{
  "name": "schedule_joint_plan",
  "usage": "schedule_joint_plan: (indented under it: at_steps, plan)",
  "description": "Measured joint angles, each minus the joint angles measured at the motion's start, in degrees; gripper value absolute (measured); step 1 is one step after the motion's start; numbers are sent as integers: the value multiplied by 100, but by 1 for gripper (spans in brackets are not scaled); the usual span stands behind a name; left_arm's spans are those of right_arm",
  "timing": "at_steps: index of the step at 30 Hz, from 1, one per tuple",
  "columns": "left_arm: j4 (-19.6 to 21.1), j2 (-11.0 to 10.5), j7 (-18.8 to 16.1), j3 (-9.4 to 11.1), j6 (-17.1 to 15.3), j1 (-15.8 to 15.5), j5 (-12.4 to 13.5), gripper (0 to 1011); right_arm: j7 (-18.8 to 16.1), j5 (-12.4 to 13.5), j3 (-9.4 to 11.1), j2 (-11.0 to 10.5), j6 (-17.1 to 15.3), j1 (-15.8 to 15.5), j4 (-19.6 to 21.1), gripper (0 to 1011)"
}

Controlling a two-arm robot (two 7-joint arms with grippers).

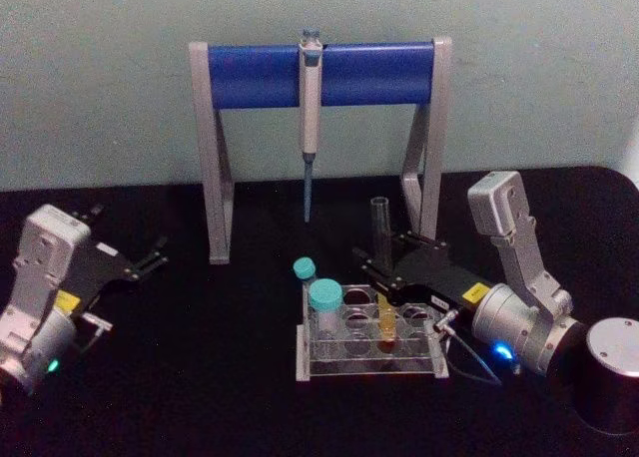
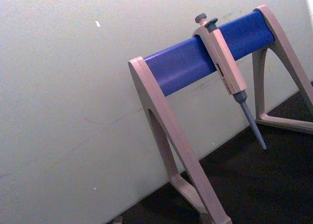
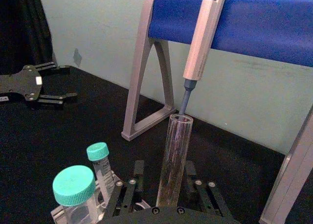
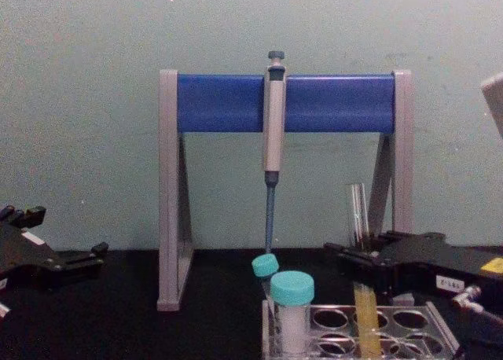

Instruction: Pick up the test tube from the test tube rack, shake it, then place it back into the test tube rack.

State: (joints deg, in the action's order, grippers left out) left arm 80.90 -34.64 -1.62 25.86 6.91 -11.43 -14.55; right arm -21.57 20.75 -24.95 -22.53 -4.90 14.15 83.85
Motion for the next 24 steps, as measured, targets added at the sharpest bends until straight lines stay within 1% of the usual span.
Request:
schedule_joint_plan:
  at_steps: [2,6,7,8,9,11,24]
  plan:
    - [0,0,0,0,0,0,0,1010,1,1,0,-1,0,0,0,468]
    - [0,0,0,0,0,0,0,1010,3,4,0,-3,1,0,0,368]
    - [0,0,0,0,0,0,0,1009,3,5,0,-3,1,0,1,304]
    - [0,0,0,0,0,0,0,1010,4,6,0,-2,1,-1,1,294]
    - [0,0,0,0,0,0,0,1010,3,7,0,-3,1,-1,1,249]
    - [0,0,0,0,0,0,0,1009,3,7,0,-3,1,-1,1,229]
    - [0,0,0,0,0,0,0,1009,0,6,6,0,4,-3,0,229]
